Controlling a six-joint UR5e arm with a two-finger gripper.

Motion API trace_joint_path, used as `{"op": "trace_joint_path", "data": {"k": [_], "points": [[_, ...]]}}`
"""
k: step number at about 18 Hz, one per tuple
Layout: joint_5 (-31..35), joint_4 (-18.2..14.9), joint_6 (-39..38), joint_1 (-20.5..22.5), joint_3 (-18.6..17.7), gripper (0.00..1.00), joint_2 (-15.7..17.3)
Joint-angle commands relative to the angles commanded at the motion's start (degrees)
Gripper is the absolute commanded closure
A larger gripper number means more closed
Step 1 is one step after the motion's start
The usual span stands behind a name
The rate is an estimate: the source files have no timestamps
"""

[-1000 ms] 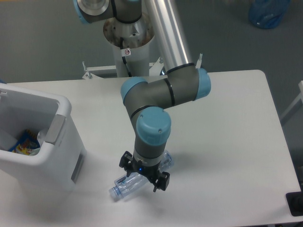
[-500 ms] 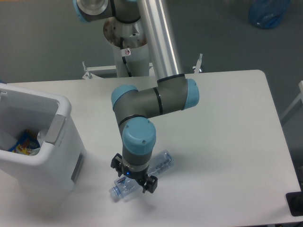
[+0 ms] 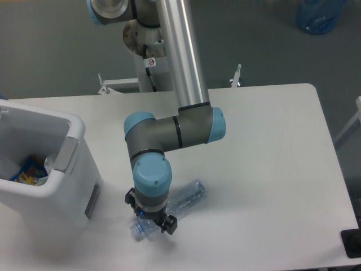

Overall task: Place the trash in the trash can
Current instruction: 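Lower the gripper over the clear plastic bottle and grasp it, then lift the bottle and carry it over the bin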

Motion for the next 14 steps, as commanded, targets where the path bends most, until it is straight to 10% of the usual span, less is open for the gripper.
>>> {"op": "trace_joint_path", "data": {"k": [4,14], "points": [[0.9,-0.4,0.1,-0.1,0.8,0.66,-0.4],[-1.5,-0.4,-1.4,0.5,4.3,0.68,4.9]]}}
